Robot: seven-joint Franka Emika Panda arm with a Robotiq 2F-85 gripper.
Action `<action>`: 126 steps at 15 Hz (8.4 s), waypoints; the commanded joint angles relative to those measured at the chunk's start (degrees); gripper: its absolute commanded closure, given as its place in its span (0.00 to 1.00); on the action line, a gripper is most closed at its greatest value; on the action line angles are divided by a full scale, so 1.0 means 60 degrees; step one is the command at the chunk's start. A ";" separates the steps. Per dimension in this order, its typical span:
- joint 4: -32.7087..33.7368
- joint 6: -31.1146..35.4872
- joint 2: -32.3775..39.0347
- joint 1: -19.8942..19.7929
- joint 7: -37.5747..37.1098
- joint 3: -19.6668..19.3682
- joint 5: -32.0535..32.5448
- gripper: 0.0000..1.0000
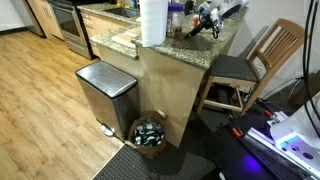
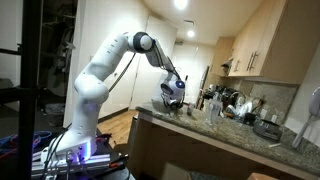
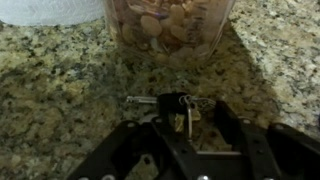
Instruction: Take the bottle on the tissue roll and put it on the table, then take the object and put it on the bottle
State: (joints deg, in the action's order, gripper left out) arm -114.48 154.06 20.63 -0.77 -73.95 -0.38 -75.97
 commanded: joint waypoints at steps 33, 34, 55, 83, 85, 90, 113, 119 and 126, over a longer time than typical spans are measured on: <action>-0.2849 0.1358 -0.3747 0.0284 -0.8003 -0.0178 0.4401 0.00; -0.2862 0.1359 -0.3745 0.0285 -0.8004 -0.0175 0.4401 0.00; 0.0672 0.0414 0.0730 -0.0351 -0.1437 0.0209 -0.0147 0.00; -0.0547 0.0888 -0.1136 0.0281 -0.0650 -0.0134 -0.0509 1.00; -0.0929 0.2119 -0.1949 0.0626 -0.0607 -0.0001 -0.0662 1.00; -0.1412 0.5359 -0.3675 0.1245 -0.0622 0.0518 -0.1015 1.00; -0.2091 0.1695 -0.2725 0.0583 -0.7466 -0.0499 0.6667 0.00; -0.1824 0.1365 -0.2316 0.0412 -0.7632 -0.0458 0.6804 0.00; -0.0455 0.0549 -0.1042 0.0425 -0.6048 -0.0354 0.5728 0.00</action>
State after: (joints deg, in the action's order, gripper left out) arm -122.03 159.94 10.42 3.15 -114.54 -3.61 -38.90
